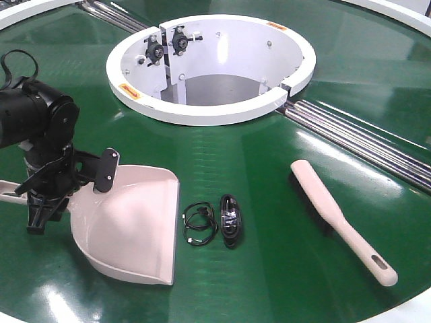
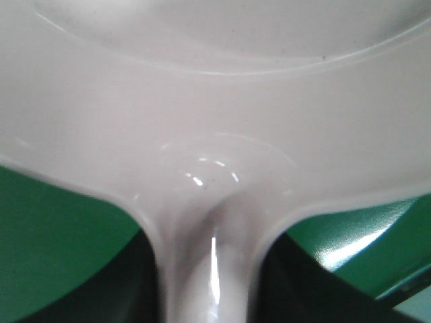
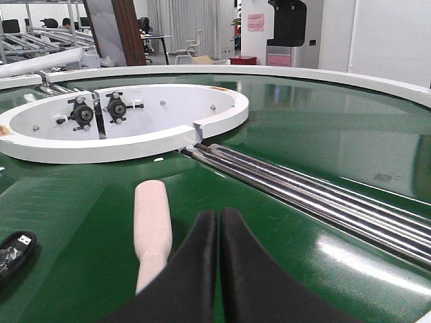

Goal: Clean and inspect green conveyor with broom and dustpan

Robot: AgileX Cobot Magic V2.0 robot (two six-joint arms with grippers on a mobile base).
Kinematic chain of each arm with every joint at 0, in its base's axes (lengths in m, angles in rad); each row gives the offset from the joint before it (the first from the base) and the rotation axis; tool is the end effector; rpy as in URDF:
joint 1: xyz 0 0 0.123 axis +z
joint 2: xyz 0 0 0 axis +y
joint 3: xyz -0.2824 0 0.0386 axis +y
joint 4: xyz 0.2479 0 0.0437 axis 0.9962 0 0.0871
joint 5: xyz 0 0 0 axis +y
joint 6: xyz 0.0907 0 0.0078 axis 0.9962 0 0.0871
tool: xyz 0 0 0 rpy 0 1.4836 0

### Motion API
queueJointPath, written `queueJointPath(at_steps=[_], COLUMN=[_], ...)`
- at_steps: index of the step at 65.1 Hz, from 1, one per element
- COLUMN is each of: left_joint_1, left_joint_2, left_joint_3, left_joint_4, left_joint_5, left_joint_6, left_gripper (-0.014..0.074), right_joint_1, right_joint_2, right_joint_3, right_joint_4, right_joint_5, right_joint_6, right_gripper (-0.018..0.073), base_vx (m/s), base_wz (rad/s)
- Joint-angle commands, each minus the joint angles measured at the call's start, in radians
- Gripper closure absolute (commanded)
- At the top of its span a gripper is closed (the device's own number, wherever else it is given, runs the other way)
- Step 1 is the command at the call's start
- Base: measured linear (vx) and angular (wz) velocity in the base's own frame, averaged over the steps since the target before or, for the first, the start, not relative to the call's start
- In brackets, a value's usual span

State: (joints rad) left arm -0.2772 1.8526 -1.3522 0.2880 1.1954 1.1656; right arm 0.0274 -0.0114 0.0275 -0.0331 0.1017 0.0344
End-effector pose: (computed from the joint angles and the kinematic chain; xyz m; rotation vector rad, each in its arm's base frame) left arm 0.3451 -0.0732 0.2152 -2.0860 -2.1211 -0.3350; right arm 0.0567 0.0012 0.1952 -0.0182 1.6013 0.0197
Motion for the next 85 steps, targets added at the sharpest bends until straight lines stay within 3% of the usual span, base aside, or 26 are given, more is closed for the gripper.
queueJointPath(at_steps=[1,21,28,34,49,65,85], left_joint_1=[-0.007,-0.007,-0.007,-0.007,-0.007,-0.007,-0.007], left_joint_2=[-0.046,-0.046,-0.046,-0.046,-0.046,-0.046,-0.046], left_joint_3=[-0.028,-0.028,-0.028,-0.028,-0.028,-0.028,-0.028], left_joint_4=[0.021,0.021,0.021,0.021,0.021,0.021,0.021], left_joint_5=[0.053,0.053,0.053,0.053,0.053,0.053,0.053], left_joint_6=[-0.001,-0.001,-0.001,-0.001,-0.001,-0.001,-0.001], left_gripper=[0.0603,0.0603,0.0603,0.0603,0.0603,0.0603,0.0603], right_joint_1=[-0.002,-0.002,-0.002,-0.002,-0.002,-0.002,-0.002], right_joint_2=[-0.011,-0.011,-0.011,-0.009,0.181,0.511,0.673], right_joint_3=[0.004,0.004,0.001,-0.037,-0.308,-0.541,-0.563], right_joint_4=[0.000,-0.001,-0.020,0.004,0.009,0.075,0.090], right_joint_5=[-0.078,-0.080,-0.156,-0.196,-0.037,0.286,0.272], right_joint_6=[-0.005,-0.005,-0.050,-0.026,-0.028,-0.034,-0.034], right_gripper=[0.0568,0.0568,0.0568,0.0568,0.0568,0.0568,0.0559], base_vx=[0.00,0.00,0.00,0.00,0.00,0.00,0.00], base_wz=[0.00,0.00,0.00,0.00,0.00,0.00,0.00])
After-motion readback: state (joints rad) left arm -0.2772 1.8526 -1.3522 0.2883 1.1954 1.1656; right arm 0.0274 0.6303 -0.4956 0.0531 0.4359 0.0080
